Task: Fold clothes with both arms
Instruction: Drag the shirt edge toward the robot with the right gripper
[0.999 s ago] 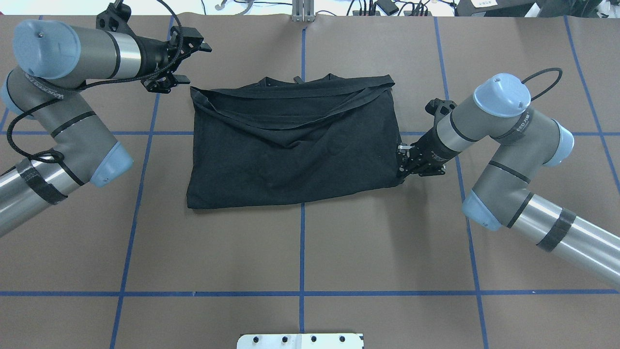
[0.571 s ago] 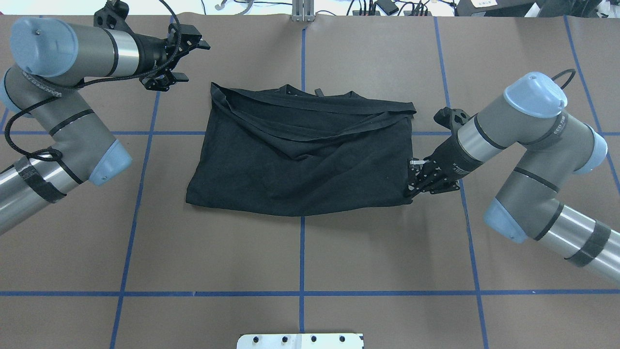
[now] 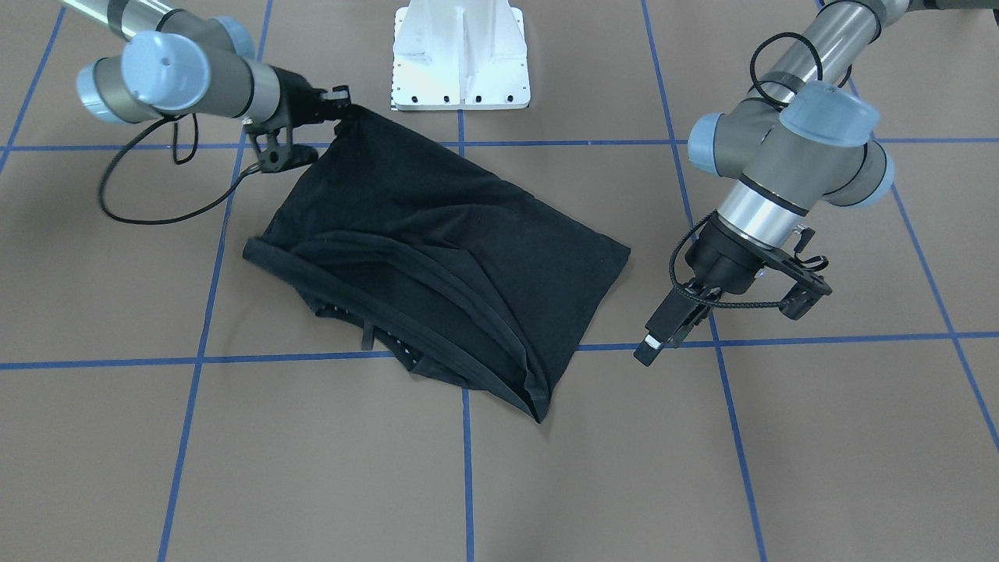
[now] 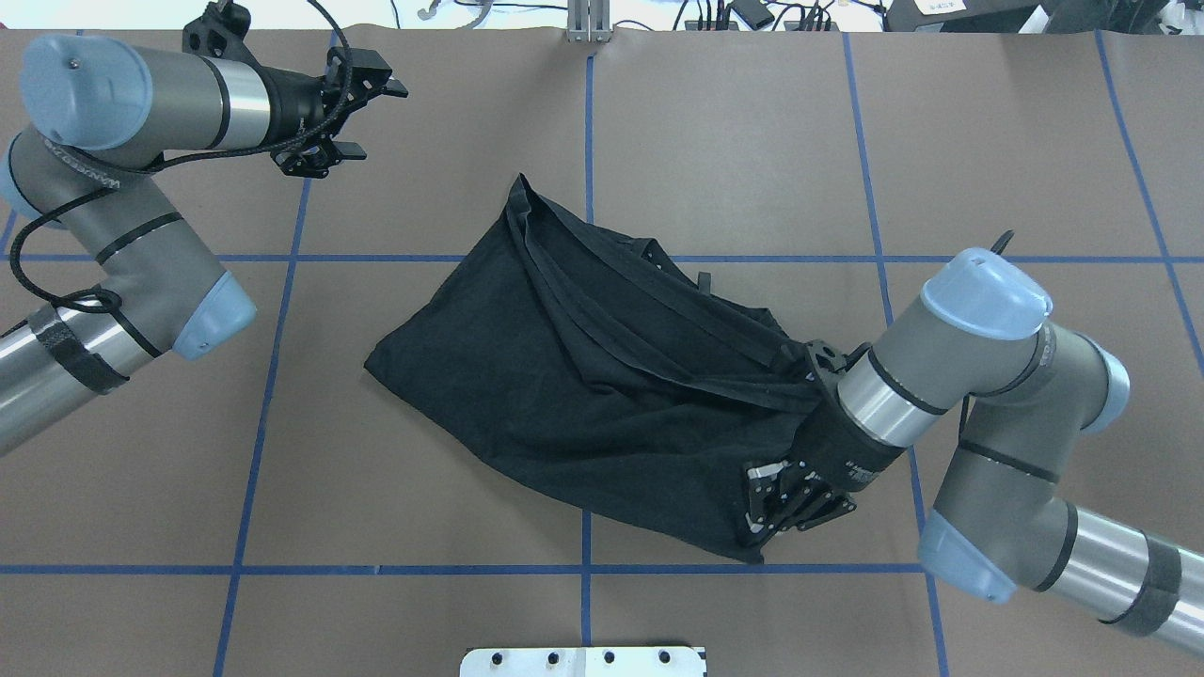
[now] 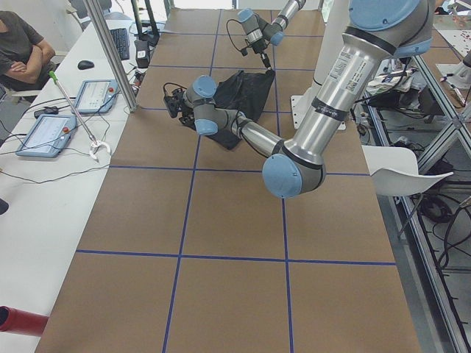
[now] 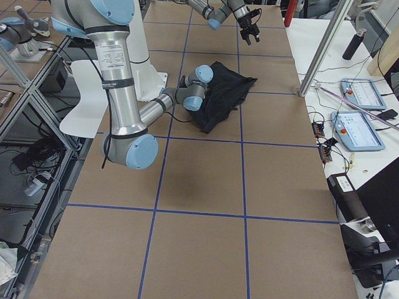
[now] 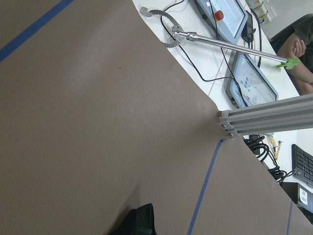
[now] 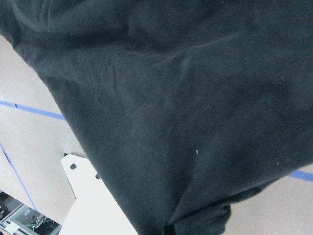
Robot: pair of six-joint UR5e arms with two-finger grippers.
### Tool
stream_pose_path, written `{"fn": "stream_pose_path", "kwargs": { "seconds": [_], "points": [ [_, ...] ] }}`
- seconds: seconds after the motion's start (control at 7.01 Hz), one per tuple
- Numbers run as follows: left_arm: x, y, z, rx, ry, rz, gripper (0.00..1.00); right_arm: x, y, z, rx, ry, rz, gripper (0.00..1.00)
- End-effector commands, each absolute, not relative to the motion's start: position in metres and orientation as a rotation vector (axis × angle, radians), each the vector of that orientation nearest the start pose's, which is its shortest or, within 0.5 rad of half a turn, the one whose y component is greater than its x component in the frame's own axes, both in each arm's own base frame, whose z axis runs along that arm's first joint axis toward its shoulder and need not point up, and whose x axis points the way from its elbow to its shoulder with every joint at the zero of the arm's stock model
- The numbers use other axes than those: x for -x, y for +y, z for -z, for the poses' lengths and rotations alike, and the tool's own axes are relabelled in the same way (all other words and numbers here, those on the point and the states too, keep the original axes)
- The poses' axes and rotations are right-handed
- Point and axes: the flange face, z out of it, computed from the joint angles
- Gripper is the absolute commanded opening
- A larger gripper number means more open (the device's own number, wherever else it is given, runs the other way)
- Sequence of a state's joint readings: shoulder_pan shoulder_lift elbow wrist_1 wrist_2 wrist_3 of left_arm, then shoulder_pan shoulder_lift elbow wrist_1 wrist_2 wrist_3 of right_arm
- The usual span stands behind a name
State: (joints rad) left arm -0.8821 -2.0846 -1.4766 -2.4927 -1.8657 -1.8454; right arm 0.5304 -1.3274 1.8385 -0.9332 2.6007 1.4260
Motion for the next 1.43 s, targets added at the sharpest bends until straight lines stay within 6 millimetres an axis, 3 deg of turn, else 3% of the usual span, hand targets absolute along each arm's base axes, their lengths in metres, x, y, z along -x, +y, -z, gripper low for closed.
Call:
{"fn": "stream_pose_path", "kwargs": {
  "seconds": [0.0, 0.29, 0.43, 0.57, 0.71, 0.86, 1.0, 1.28],
  "points": [
    [-0.353, -0.593, -0.297, -0.164, 1.385, 0.772, 1.00, 0.455, -0.267, -0.287, 0.553, -1.281, 0.356, 0.00],
    [-0.353, -0.593, -0.297, -0.163, 1.385, 0.771, 1.00, 0.465, -0.257, -0.260, 0.600, -1.289, 0.340, 0.00],
    [-0.353, -0.593, -0.297, -0.163, 1.385, 0.771, 1.00, 0.469, -0.253, -0.256, 0.610, -1.288, 0.347, 0.00],
    [-0.353, -0.593, -0.297, -0.164, 1.385, 0.770, 1.00, 0.472, -0.247, -0.255, 0.624, -1.284, 0.355, 0.21],
    [-0.354, -0.593, -0.298, -0.162, 1.384, 0.770, 1.00, 0.476, -0.243, -0.248, 0.655, -1.275, 0.328, 0.99],
    [-0.354, -0.592, -0.298, -0.159, 1.382, 0.768, 1.00, 0.475, -0.244, -0.247, 0.656, -1.275, 0.323, 1.00],
    [-0.357, -0.589, -0.301, -0.113, 1.382, 0.737, 1.00, 0.468, -0.258, -0.247, 0.638, -1.283, 0.299, 1.00],
    [-0.356, -0.571, -0.324, -0.071, 1.348, 0.721, 1.00, 0.437, -0.309, -0.248, 0.552, -1.317, 0.212, 1.00]
  ]
}}
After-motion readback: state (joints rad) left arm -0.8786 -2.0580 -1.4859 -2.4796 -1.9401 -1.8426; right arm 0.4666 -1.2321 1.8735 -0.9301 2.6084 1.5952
